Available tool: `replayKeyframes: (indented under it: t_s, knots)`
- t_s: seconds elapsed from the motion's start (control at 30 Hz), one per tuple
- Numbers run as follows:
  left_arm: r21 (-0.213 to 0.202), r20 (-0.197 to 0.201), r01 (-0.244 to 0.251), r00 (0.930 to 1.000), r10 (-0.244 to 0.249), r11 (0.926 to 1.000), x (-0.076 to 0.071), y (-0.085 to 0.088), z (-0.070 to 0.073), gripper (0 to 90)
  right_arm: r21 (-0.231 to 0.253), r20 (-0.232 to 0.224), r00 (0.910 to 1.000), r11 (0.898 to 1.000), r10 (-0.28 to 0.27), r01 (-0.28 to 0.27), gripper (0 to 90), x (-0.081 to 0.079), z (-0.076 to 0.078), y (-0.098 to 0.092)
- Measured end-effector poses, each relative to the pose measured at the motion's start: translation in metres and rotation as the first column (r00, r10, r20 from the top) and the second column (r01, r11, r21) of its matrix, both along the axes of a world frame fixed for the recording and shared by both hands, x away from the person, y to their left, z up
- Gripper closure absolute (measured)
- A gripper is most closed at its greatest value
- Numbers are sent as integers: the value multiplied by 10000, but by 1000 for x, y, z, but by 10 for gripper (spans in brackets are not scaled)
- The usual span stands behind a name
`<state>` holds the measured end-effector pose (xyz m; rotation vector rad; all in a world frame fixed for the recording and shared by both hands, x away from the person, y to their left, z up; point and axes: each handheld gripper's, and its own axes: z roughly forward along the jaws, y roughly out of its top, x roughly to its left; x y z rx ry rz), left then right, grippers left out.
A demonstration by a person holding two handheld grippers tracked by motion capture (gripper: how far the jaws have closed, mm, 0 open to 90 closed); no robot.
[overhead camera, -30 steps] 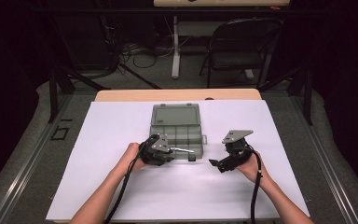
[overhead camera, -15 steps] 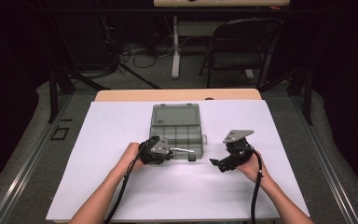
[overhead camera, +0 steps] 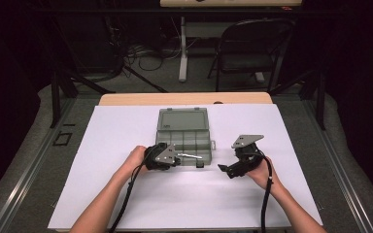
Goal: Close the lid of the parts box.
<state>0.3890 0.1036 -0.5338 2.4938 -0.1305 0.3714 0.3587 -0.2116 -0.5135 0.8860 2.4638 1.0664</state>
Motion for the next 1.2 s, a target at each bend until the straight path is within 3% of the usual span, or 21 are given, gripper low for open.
replayKeyframes:
  t_s: [0.1,0.27,0.53,1.0,1.2]
  knots:
    - [44,45,76,10000,-76,10000,0,0,0,840,-49,-144,9999,10000,-25,24,0,2,-2,1]
    - [14,142,135,9998,-135,9999,-1,0,-1,843,6,78,9999,10000,-75,75,0,6,-2,2]
    - [81,274,306,9991,-309,9995,-1,1,-1,840,-328,300,9994,9993,-160,170,0,14,-1,4]
    - [118,316,330,9989,-333,9994,-1,1,-1,837,-210,489,9977,9986,-474,485,0,40,4,13]
    - [117,329,332,9989,-336,9994,-1,1,-1,838,-457,442,9980,9979,-447,467,0,52,7,18]
